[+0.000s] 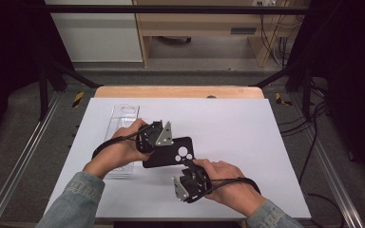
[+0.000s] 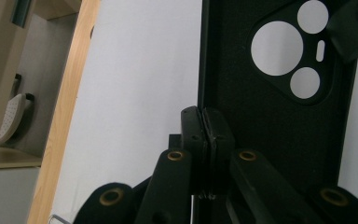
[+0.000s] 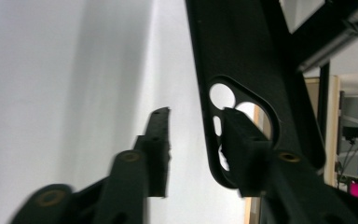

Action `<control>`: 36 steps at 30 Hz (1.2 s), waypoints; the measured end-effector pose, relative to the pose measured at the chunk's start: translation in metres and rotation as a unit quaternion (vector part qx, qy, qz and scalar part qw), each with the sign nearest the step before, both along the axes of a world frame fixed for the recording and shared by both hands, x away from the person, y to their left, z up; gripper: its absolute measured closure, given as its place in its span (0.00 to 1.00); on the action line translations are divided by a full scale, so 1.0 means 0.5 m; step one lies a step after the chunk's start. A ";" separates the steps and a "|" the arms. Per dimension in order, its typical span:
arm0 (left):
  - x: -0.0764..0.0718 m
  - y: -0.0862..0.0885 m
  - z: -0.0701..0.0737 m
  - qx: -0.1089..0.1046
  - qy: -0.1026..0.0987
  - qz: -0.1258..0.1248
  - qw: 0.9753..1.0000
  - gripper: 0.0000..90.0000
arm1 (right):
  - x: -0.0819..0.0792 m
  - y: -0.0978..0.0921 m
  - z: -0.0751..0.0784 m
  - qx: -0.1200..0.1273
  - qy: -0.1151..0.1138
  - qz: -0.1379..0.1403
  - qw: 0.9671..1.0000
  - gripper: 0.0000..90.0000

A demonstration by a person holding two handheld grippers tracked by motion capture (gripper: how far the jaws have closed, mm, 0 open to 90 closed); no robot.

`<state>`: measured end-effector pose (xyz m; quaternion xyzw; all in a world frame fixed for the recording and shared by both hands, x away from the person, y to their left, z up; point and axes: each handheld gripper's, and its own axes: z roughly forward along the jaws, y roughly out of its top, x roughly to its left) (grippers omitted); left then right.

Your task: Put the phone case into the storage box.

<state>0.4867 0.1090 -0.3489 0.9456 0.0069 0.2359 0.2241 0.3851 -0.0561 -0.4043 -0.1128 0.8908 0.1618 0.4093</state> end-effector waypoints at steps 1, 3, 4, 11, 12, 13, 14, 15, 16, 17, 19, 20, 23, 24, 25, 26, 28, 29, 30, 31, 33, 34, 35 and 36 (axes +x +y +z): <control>0.001 0.001 -0.001 -0.001 -0.001 0.001 1.000 0.98 | 0.001 -0.002 0.001 0.004 -0.003 -0.002 1.000 0.61; 0.002 0.002 -0.003 -0.002 -0.001 0.004 1.000 0.98 | 0.004 -0.009 0.002 0.017 -0.012 -0.010 1.000 0.51; 0.004 0.003 -0.006 0.000 -0.005 0.008 1.000 0.98 | 0.007 -0.011 0.003 0.022 -0.014 -0.011 1.000 0.47; 0.010 0.005 -0.019 -0.010 -0.015 0.027 0.999 0.98 | 0.013 -0.043 0.003 0.084 -0.014 -0.060 0.995 0.23; 0.010 0.005 -0.019 -0.010 -0.015 0.027 0.999 0.98 | 0.016 -0.050 0.002 0.087 -0.017 -0.064 0.994 0.22; 0.012 0.007 -0.023 -0.013 -0.017 0.033 0.999 0.98 | 0.020 -0.057 0.001 0.096 -0.013 -0.073 0.993 0.21; 0.012 0.007 -0.023 -0.013 -0.017 0.033 0.999 0.98 | 0.023 -0.064 0.000 0.106 -0.008 -0.086 0.991 0.20; 0.013 0.008 -0.024 -0.014 -0.018 0.035 0.999 0.98 | 0.026 -0.071 -0.002 0.116 -0.002 -0.095 0.989 0.19; 0.014 0.009 -0.024 -0.016 -0.019 0.037 0.999 0.98 | 0.031 -0.079 -0.002 0.124 0.000 -0.100 0.987 0.17; 0.014 0.010 -0.025 -0.019 -0.021 0.040 0.999 0.98 | 0.031 -0.079 -0.002 0.124 0.000 -0.100 0.987 0.17; 0.015 0.013 -0.028 -0.030 -0.024 0.044 0.998 0.98 | 0.040 -0.102 -0.008 0.153 0.017 -0.130 0.980 0.15; 0.015 0.013 -0.028 -0.030 -0.024 0.044 0.998 0.98 | 0.040 -0.102 -0.008 0.153 0.017 -0.130 0.980 0.15; 0.015 0.016 -0.032 -0.038 -0.026 0.051 0.998 0.98 | 0.047 -0.129 -0.012 0.197 0.045 -0.160 0.966 0.14; 0.016 0.019 -0.034 -0.043 -0.030 0.057 0.997 0.98 | 0.050 -0.147 -0.019 0.229 0.059 -0.180 0.955 0.13; 0.016 0.021 -0.035 -0.047 -0.032 0.059 0.997 0.98 | 0.052 -0.157 -0.023 0.247 0.065 -0.188 0.948 0.13; 0.017 0.022 -0.035 -0.052 -0.032 0.062 0.996 0.98 | 0.054 -0.166 -0.027 0.264 0.075 -0.197 0.941 0.12; 0.018 0.026 -0.036 -0.069 -0.030 0.068 0.995 0.98 | 0.057 -0.184 -0.038 0.308 0.097 -0.214 0.922 0.12; 0.018 0.026 -0.036 -0.069 -0.030 0.068 0.995 0.98 | 0.060 -0.192 -0.042 0.334 0.110 -0.220 0.910 0.12; 0.019 0.027 -0.037 -0.074 -0.027 0.072 0.994 0.98 | 0.060 -0.192 -0.042 0.334 0.110 -0.220 0.910 0.12; 0.020 0.028 -0.038 -0.077 -0.027 0.073 0.994 0.98 | 0.062 -0.199 -0.045 0.351 0.118 -0.227 0.901 0.11; 0.021 0.029 -0.040 -0.083 -0.028 0.077 0.993 0.98 | 0.068 -0.212 -0.062 0.366 0.108 -0.251 0.890 0.10; 0.021 0.029 -0.040 -0.087 -0.030 0.079 0.993 0.98 | 0.068 -0.212 -0.062 0.366 0.108 -0.251 0.890 0.10; 0.021 0.030 -0.039 -0.091 -0.032 0.082 0.992 0.98 | 0.069 -0.216 -0.068 0.378 0.111 -0.254 0.883 0.10; 0.021 0.030 -0.038 -0.098 -0.033 0.085 0.991 0.98 | 0.070 -0.221 -0.072 0.392 0.118 -0.254 0.876 0.09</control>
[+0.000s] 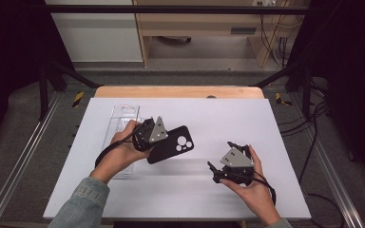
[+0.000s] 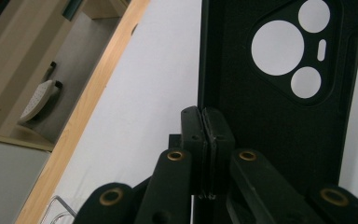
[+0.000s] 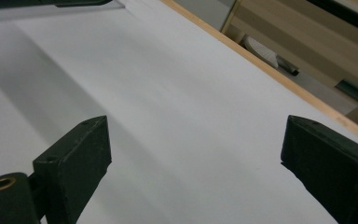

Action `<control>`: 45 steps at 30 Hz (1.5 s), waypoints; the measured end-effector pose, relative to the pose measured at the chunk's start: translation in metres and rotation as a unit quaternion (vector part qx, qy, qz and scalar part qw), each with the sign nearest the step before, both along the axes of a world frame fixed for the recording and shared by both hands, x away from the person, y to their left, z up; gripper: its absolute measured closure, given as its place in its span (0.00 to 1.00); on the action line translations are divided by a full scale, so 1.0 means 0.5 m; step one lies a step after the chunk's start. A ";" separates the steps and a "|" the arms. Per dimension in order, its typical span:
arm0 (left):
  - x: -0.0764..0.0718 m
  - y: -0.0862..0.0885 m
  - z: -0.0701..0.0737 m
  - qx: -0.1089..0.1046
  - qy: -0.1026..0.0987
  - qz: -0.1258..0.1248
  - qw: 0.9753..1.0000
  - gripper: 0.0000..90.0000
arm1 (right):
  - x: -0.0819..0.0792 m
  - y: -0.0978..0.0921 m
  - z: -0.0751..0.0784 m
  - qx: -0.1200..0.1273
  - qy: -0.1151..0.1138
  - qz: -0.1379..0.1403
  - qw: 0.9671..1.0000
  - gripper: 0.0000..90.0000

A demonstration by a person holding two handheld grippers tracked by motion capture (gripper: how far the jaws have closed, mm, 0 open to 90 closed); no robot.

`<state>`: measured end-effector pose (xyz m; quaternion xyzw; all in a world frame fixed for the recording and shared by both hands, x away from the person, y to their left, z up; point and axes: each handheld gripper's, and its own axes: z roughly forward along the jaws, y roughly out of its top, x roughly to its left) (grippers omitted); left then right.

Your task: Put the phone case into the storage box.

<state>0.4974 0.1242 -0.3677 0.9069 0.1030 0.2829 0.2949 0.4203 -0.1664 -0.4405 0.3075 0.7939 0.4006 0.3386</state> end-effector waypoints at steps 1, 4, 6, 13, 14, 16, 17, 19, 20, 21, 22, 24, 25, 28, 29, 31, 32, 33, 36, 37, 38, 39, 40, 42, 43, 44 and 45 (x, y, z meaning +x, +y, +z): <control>0.000 0.000 0.001 -0.007 -0.002 0.003 1.000 0.98 | -0.001 -0.003 -0.004 0.016 0.000 -0.002 1.000 0.09; -0.003 0.000 0.005 -0.027 -0.009 0.012 1.000 0.98 | 0.002 -0.013 -0.021 0.055 -0.010 -0.007 0.998 0.10; -0.007 0.000 0.007 -0.039 -0.015 0.016 0.999 0.98 | 0.006 -0.020 -0.027 0.061 -0.003 -0.011 0.998 0.10; -0.011 0.007 0.010 -0.079 -0.024 0.041 0.996 0.98 | 0.012 -0.059 -0.045 0.071 0.002 -0.040 0.997 0.11; -0.011 0.007 0.010 -0.081 -0.026 0.045 0.995 0.98 | 0.012 -0.063 -0.050 0.070 0.005 -0.041 0.997 0.11; -0.010 0.009 0.010 -0.084 -0.029 0.052 0.995 0.98 | 0.011 -0.069 -0.056 0.067 0.012 -0.046 0.997 0.11; -0.009 0.011 0.010 -0.089 -0.028 0.056 0.994 0.98 | 0.012 -0.071 -0.058 0.067 0.013 -0.048 0.997 0.11; -0.007 0.014 0.013 -0.102 -0.029 0.065 0.992 0.98 | 0.013 -0.075 -0.058 0.071 0.017 -0.052 0.996 0.11; -0.007 0.017 0.015 -0.107 -0.029 0.069 0.991 0.98 | 0.014 -0.077 -0.058 0.074 0.019 -0.053 0.996 0.12; -0.006 0.018 0.017 -0.113 -0.030 0.073 0.990 0.98 | 0.015 -0.079 -0.058 0.075 0.021 -0.054 0.996 0.13; -0.006 0.020 0.019 -0.118 -0.031 0.077 0.990 0.98 | 0.015 -0.079 -0.058 0.075 0.021 -0.055 0.995 0.14; -0.007 0.025 0.025 -0.126 -0.034 0.083 0.988 0.98 | 0.017 -0.081 -0.060 0.075 0.025 -0.054 0.995 0.13; -0.007 0.027 0.026 -0.130 -0.035 0.085 0.987 0.98 | 0.017 -0.081 -0.061 0.075 0.029 -0.054 0.995 0.13; -0.008 0.035 0.031 -0.134 -0.040 0.094 0.986 0.98 | 0.019 -0.082 -0.064 0.081 0.037 -0.055 0.994 0.11; -0.008 0.038 0.032 -0.138 -0.041 0.097 0.985 0.98 | 0.019 -0.082 -0.065 0.083 0.038 -0.053 0.994 0.10; -0.007 0.047 0.034 -0.151 -0.040 0.104 0.982 0.98 | 0.019 -0.083 -0.067 0.085 0.039 -0.050 0.994 0.08; -0.007 0.052 0.035 -0.159 -0.039 0.108 0.981 0.98 | 0.019 -0.084 -0.068 0.085 0.036 -0.052 0.994 0.08; -0.007 0.057 0.036 -0.165 -0.039 0.111 0.979 0.98 | 0.019 -0.084 -0.068 0.085 0.036 -0.052 0.994 0.08; -0.008 0.070 0.040 -0.184 -0.041 0.123 0.974 0.98 | 0.017 -0.086 -0.072 0.096 0.026 -0.056 0.993 0.07; -0.008 0.074 0.042 -0.188 -0.042 0.127 0.973 0.98 | 0.017 -0.086 -0.073 0.098 0.023 -0.057 0.993 0.07; -0.008 0.078 0.043 -0.195 -0.044 0.132 0.971 0.98 | 0.016 -0.087 -0.073 0.100 0.021 -0.058 0.993 0.07; -0.008 0.083 0.046 -0.202 -0.045 0.136 0.969 0.98 | 0.016 -0.088 -0.072 0.103 0.020 -0.059 0.993 0.07; -0.009 0.087 0.048 -0.210 -0.048 0.141 0.966 0.98 | 0.016 -0.089 -0.072 0.106 0.017 -0.059 0.992 0.07; -0.010 0.098 0.053 -0.228 -0.055 0.151 0.960 0.98 | 0.014 -0.092 -0.070 0.128 0.016 -0.058 0.990 0.07; -0.010 0.105 0.056 -0.237 -0.057 0.158 0.957 0.98 | 0.014 -0.094 -0.070 0.138 0.013 -0.058 0.989 0.07; -0.011 0.112 0.059 -0.246 -0.061 0.163 0.953 0.98 | 0.010 -0.097 -0.070 0.150 0.000 -0.065 0.986 0.06; -0.012 0.125 0.064 -0.260 -0.066 0.176 0.947 0.98 | 0.008 -0.099 -0.069 0.156 -0.004 -0.068 0.985 0.06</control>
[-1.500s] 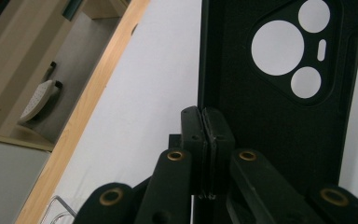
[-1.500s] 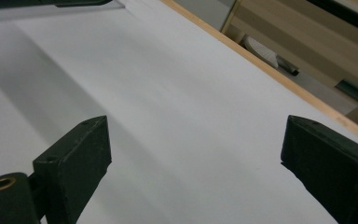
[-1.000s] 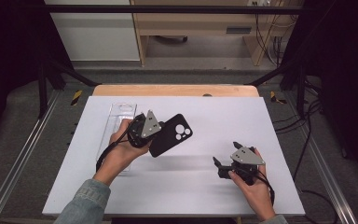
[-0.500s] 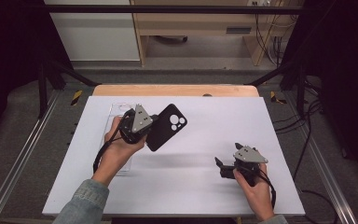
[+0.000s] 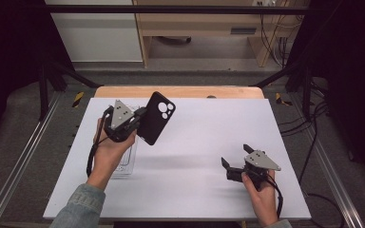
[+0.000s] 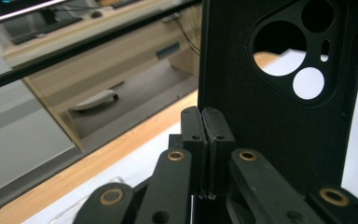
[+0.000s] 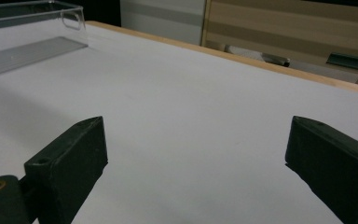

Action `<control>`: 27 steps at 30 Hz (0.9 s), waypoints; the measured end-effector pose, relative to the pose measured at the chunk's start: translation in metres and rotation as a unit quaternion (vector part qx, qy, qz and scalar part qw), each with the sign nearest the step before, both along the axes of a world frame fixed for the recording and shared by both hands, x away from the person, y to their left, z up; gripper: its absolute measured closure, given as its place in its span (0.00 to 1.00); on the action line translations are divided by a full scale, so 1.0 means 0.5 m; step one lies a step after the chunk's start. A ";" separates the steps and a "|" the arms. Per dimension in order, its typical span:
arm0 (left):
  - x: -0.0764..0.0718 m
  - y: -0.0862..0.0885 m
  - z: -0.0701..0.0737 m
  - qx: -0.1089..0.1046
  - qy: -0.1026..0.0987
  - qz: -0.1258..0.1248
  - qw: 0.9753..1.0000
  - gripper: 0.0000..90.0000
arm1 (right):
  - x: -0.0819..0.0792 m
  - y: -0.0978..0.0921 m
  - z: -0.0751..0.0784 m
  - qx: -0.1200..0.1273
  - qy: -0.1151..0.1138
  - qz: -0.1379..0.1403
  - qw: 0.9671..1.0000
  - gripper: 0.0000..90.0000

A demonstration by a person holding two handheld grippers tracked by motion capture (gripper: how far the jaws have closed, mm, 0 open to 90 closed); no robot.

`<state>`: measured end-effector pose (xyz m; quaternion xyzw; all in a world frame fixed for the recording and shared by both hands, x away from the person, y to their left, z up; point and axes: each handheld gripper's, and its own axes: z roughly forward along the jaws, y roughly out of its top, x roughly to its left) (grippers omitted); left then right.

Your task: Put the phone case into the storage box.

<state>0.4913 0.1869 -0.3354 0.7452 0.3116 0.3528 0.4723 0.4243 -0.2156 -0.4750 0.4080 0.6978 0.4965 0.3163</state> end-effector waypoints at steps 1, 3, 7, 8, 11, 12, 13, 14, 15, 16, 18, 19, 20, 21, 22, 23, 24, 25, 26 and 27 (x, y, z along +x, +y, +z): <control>0.000 0.000 0.000 0.000 0.000 0.000 1.000 0.98 | 0.000 0.000 0.000 0.000 0.000 0.000 1.000 0.06; -0.002 0.013 0.004 -0.019 -0.002 0.011 1.000 0.98 | -0.002 -0.002 0.001 0.008 -0.005 -0.004 1.000 0.05; -0.005 0.038 0.008 -0.044 -0.007 0.028 0.999 0.98 | -0.004 -0.004 0.000 0.013 -0.012 -0.009 1.000 0.05; -0.006 0.041 0.007 -0.042 -0.010 0.030 0.999 0.98 | -0.005 -0.004 0.000 0.021 -0.011 -0.008 1.000 0.05; -0.007 0.047 0.007 -0.044 -0.017 0.032 0.998 0.98 | -0.006 -0.003 0.000 0.026 -0.012 -0.008 1.000 0.05; -0.007 0.049 0.007 -0.044 -0.018 0.034 0.998 0.98 | -0.006 -0.003 0.000 0.026 -0.013 -0.008 1.000 0.05; -0.008 0.051 0.006 -0.045 -0.018 0.035 0.998 0.98 | -0.006 -0.003 0.000 0.026 -0.014 -0.008 1.000 0.05; -0.008 0.052 0.006 -0.044 -0.018 0.036 0.998 0.98 | -0.006 -0.004 0.000 0.026 -0.015 -0.007 1.000 0.05; -0.009 0.053 0.007 -0.042 -0.020 0.037 0.998 0.98 | -0.006 -0.004 0.001 0.027 -0.014 -0.008 1.000 0.05; -0.010 0.054 0.007 -0.042 -0.021 0.038 0.998 0.98 | -0.007 -0.004 0.001 0.029 -0.015 -0.008 0.999 0.05; -0.010 0.056 0.009 -0.042 -0.022 0.039 0.998 0.98 | -0.008 -0.005 0.002 0.030 -0.021 -0.008 0.999 0.05; -0.010 0.057 0.010 -0.041 -0.022 0.039 0.998 0.98 | -0.008 -0.005 0.002 0.030 -0.021 -0.008 0.999 0.05; -0.010 0.057 0.011 -0.042 -0.023 0.039 0.998 0.98 | -0.008 -0.005 0.002 0.031 -0.021 -0.009 0.999 0.05; -0.010 0.058 0.011 -0.041 -0.024 0.041 0.998 0.98 | -0.008 -0.006 0.002 0.031 -0.022 -0.009 0.999 0.05; -0.010 0.061 0.013 -0.042 -0.026 0.045 0.998 0.98 | -0.008 -0.006 0.002 0.031 -0.023 -0.009 0.999 0.05; -0.010 0.061 0.013 -0.042 -0.026 0.045 0.998 0.98 | -0.008 -0.006 0.002 0.031 -0.023 -0.009 0.999 0.05; -0.010 0.063 0.014 -0.044 -0.026 0.047 0.998 0.98 | -0.008 -0.006 0.003 0.031 -0.024 -0.009 0.999 0.05; -0.011 0.064 0.014 -0.047 -0.022 0.052 0.997 0.98 | -0.009 -0.007 0.003 0.032 -0.025 -0.009 0.999 0.05; -0.011 0.066 0.015 -0.047 -0.023 0.055 0.997 0.98 | -0.009 -0.007 0.004 0.033 -0.027 -0.008 0.999 0.05; -0.011 0.068 0.016 -0.048 -0.024 0.057 0.997 0.98 | -0.009 -0.007 0.004 0.033 -0.027 -0.008 0.999 0.05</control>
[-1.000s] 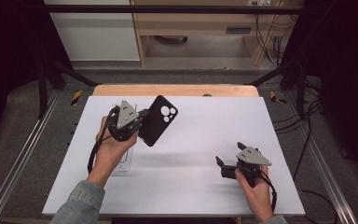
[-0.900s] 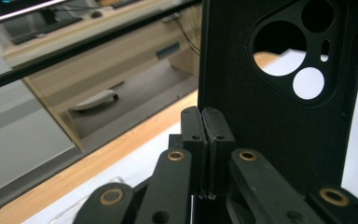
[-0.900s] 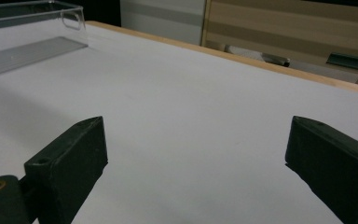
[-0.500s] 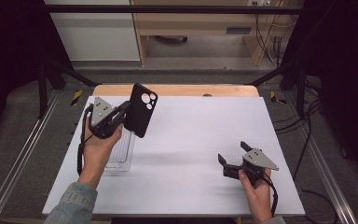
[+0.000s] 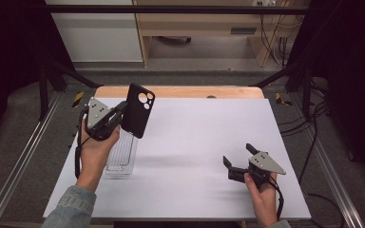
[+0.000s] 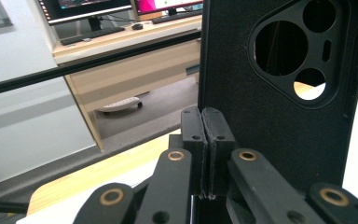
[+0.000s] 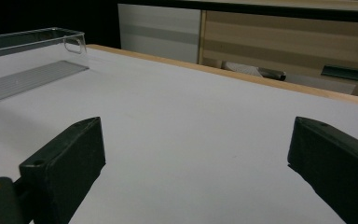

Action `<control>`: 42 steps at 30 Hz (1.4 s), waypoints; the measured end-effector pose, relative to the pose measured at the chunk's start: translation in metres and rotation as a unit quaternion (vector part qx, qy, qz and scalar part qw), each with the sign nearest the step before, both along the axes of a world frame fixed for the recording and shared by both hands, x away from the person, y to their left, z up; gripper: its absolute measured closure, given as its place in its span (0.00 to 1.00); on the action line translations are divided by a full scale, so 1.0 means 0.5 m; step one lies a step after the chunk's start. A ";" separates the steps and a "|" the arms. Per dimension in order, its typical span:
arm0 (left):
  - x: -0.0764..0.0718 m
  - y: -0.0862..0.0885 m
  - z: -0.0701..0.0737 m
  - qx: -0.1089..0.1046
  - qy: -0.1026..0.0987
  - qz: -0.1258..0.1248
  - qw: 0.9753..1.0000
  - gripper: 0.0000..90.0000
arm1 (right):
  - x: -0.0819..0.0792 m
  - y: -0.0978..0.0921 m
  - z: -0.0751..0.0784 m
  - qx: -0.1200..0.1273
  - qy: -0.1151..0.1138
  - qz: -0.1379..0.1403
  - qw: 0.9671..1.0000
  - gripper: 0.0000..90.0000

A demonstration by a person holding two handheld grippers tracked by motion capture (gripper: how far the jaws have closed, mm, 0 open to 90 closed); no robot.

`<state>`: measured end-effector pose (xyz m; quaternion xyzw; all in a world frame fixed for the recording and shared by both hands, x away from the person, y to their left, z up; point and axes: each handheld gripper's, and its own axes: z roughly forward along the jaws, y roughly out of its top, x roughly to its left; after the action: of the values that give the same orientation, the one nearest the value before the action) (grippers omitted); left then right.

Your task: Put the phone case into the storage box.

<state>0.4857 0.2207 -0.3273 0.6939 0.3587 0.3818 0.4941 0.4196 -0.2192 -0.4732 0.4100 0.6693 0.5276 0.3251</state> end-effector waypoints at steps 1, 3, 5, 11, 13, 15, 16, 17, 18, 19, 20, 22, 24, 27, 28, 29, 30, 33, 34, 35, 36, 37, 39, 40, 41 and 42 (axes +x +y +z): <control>0.000 0.002 0.001 -0.001 -0.001 0.002 1.000 0.98 | -0.001 0.000 0.000 0.003 -0.001 -0.001 1.000 0.05; 0.000 0.005 0.005 -0.004 -0.003 0.006 1.000 0.98 | -0.001 -0.001 0.001 0.001 -0.006 -0.001 1.000 0.05; 0.000 0.009 0.008 -0.005 -0.006 0.010 1.000 0.98 | -0.004 -0.005 0.004 0.002 -0.014 -0.004 1.000 0.05; 0.005 0.013 0.013 -0.013 -0.007 0.023 1.000 0.98 | -0.015 -0.020 0.007 0.002 -0.030 -0.009 0.999 0.05; 0.010 0.015 0.011 -0.016 -0.004 0.026 1.000 0.98 | -0.017 -0.025 0.007 0.006 -0.032 -0.012 0.999 0.05; 0.017 0.018 0.009 -0.014 -0.004 0.031 0.999 0.98 | -0.019 -0.030 0.006 0.007 -0.036 -0.013 0.999 0.05; 0.027 0.023 0.005 -0.018 0.001 0.038 0.999 0.98 | -0.021 -0.032 0.007 0.008 -0.038 -0.015 0.999 0.05; 0.027 0.023 0.005 -0.018 0.001 0.038 0.999 0.98 | -0.022 -0.034 0.007 0.010 -0.040 -0.016 0.999 0.04; 0.033 0.026 0.003 -0.023 0.004 0.042 0.999 0.98 | -0.022 -0.034 0.007 0.010 -0.040 -0.016 0.999 0.04; 0.040 0.029 0.000 -0.032 0.008 0.047 0.998 0.98 | -0.023 -0.036 0.007 0.010 -0.043 -0.017 0.999 0.04; 0.047 0.033 -0.002 -0.038 0.012 0.051 0.998 0.98 | -0.025 -0.037 0.008 0.010 -0.044 -0.018 0.999 0.04; 0.069 0.045 -0.006 -0.047 0.021 0.067 0.996 0.98 | -0.033 -0.042 0.007 0.014 -0.048 -0.021 0.999 0.04; 0.077 0.050 -0.008 -0.057 0.026 0.073 0.995 0.98 | -0.041 -0.043 0.006 0.024 -0.047 -0.023 0.998 0.04; 0.103 0.066 -0.010 -0.085 0.043 0.091 0.991 0.98 | -0.048 -0.046 0.006 0.029 -0.050 -0.024 0.998 0.04; 0.111 0.069 -0.010 -0.087 0.046 0.099 0.990 0.98 | -0.051 -0.047 0.007 0.028 -0.053 -0.026 0.998 0.04; 0.119 0.073 -0.010 -0.087 0.047 0.107 0.989 0.98 | -0.055 -0.049 0.008 0.029 -0.056 -0.027 0.998 0.04; 0.125 0.076 -0.009 -0.088 0.047 0.114 0.988 0.98 | -0.055 -0.049 0.008 0.029 -0.056 -0.027 0.998 0.04; 0.143 0.082 -0.009 -0.087 0.047 0.131 0.987 0.98 | -0.057 -0.050 0.007 0.028 -0.058 -0.025 0.998 0.04; 0.147 0.083 -0.009 -0.088 0.048 0.135 0.986 0.98 | -0.057 -0.049 0.007 0.028 -0.058 -0.024 0.998 0.04; 0.152 0.084 -0.010 -0.092 0.049 0.140 0.985 0.98 | -0.057 -0.047 0.006 0.026 -0.059 -0.022 0.998 0.04; 0.157 0.085 -0.012 -0.093 0.051 0.145 0.984 0.98 | -0.057 -0.045 0.006 0.024 -0.059 -0.020 0.998 0.04; 0.162 0.085 -0.013 -0.093 0.051 0.150 0.983 0.98 | -0.057 -0.044 0.006 0.022 -0.060 -0.018 0.998 0.04; 0.173 0.084 -0.017 -0.088 0.053 0.160 0.982 0.98 | -0.057 -0.040 0.005 0.017 -0.060 -0.017 0.998 0.04; 0.178 0.084 -0.019 -0.087 0.054 0.165 0.981 0.98 | -0.058 -0.038 0.006 0.016 -0.061 -0.017 0.998 0.04; 0.184 0.084 -0.022 -0.089 0.057 0.170 0.980 0.98 | -0.058 -0.038 0.006 0.015 -0.062 -0.015 0.998 0.04; 0.189 0.084 -0.025 -0.093 0.059 0.174 0.979 0.98 | -0.058 -0.037 0.006 0.016 -0.062 -0.015 0.998 0.04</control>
<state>0.5803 0.2625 -0.3398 0.5934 0.5362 0.3852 0.4603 0.3906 -0.2378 -0.4703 0.3910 0.6332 0.5578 0.3675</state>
